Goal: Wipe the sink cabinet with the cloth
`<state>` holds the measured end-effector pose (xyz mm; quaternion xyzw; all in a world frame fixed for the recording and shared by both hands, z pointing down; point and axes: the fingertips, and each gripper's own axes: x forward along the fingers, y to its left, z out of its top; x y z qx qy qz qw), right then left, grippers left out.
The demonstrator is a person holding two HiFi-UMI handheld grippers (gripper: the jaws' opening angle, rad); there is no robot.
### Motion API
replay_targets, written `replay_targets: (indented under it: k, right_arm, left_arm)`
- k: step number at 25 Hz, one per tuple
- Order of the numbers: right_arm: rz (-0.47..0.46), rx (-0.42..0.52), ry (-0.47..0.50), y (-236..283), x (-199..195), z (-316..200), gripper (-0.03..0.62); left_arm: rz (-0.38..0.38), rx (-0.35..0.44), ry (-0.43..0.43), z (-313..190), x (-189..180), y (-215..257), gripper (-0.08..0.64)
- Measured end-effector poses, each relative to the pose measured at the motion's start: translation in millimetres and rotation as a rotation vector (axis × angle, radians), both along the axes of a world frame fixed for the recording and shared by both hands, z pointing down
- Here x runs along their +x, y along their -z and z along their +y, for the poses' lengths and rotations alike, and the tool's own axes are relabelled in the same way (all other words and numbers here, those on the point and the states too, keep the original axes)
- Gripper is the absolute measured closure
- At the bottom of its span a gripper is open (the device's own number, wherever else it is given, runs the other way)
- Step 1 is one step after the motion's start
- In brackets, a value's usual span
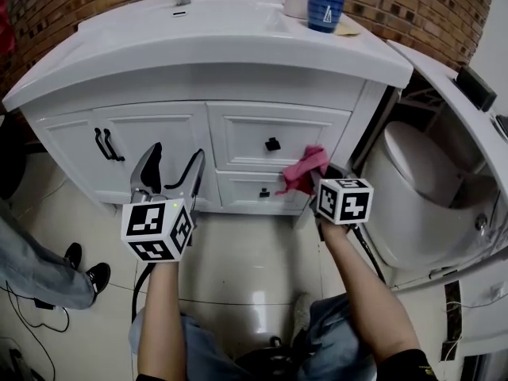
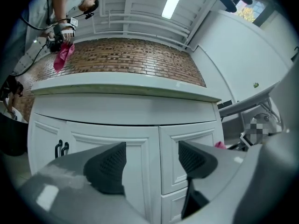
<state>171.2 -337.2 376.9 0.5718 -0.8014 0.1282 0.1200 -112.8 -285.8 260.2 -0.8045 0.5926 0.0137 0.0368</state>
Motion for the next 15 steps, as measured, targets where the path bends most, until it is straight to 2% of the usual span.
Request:
replay_targets:
  k: [4,7,11,13,15]
  right_arm:
    - [0.088,0.018,0.265,-23,-110,4,0.526]
    - [0.120,0.066,0.393,-24,-185,2,0.526]
    - [0.104,0.076,0.435,-24,-241,-8,0.527]
    - [0.127,0.056,0.423,-32,-243,-11,0.527]
    - [0.156,0.031,0.395,-40,-227,-14,0.527]
  left_arm:
    - [-0.010,-0.003,0.028,7,-16,2,0.206]
    - [-0.031,0.000,0.047,14,-29,5,0.206]
    - [-0.066,-0.010,0.085,22,-54,5,0.206]
    - [-0.071,-0.016,0.107,25,-68,4,0.206]
    - [-0.060,-0.014,0.122,26,-77,5,0.206]
